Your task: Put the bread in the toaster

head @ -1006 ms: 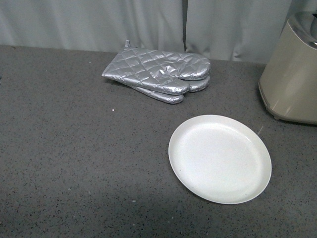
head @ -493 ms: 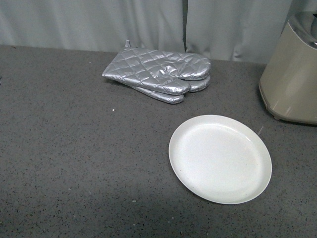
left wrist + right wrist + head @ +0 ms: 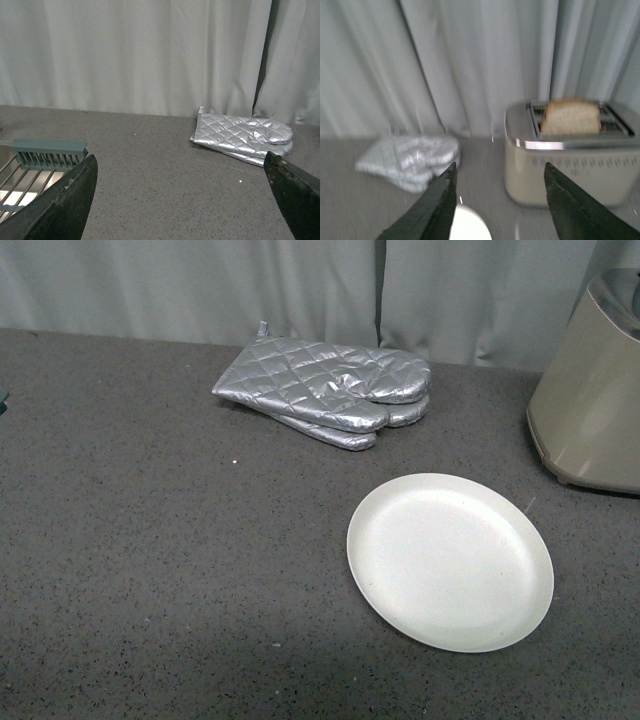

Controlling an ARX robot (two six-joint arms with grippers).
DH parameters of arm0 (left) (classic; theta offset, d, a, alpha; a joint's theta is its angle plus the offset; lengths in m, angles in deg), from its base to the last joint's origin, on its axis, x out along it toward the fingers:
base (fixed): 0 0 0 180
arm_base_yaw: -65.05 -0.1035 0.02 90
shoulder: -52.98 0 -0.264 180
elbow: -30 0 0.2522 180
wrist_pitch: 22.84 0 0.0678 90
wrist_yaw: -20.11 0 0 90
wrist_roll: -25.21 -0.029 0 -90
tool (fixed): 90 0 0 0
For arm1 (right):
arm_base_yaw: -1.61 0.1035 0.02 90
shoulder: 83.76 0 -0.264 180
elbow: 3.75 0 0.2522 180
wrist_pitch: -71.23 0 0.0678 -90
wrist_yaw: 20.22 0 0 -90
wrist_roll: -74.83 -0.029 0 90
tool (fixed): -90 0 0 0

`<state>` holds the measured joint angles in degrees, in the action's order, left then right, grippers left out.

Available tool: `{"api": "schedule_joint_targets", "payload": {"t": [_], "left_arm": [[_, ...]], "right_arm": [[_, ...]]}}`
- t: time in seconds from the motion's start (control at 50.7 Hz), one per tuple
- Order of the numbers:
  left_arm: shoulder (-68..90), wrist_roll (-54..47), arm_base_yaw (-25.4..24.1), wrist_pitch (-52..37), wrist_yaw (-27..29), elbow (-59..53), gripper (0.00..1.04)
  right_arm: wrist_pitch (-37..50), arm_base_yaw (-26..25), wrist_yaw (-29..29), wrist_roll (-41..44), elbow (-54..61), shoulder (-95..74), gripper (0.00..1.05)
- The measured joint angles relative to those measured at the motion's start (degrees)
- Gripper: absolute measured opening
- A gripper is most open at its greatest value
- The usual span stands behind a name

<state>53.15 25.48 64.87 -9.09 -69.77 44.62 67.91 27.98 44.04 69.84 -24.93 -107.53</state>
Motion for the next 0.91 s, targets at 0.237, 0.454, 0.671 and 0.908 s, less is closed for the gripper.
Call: {"api": "schedule_joint_targets", "payload": {"t": [0.237,0.454,0.671,0.908], "left_arm": [[-0.04,-0.04,0.00,0.00,-0.31,0.02,0.98],[-0.07,-0.02,0.00,0.02,-0.07,0.02,0.98],[-0.07,-0.04,0.00,0.00,-0.24,0.00,0.98],[-0.09,-0.04,0.00,0.02,-0.15,0.02,0.98]], "right_arm": [[-10.27,-20.37,22.27,4.31,7.10,23.23,0.00],[-10.45,-26.10,25.86,4.74,7.13,23.54,0.01],[-10.45,-26.18,25.64,4.81,7.13,23.54,0.22],[-10.45,-26.23,25.64,4.81,7.13,23.54,0.66]]}}
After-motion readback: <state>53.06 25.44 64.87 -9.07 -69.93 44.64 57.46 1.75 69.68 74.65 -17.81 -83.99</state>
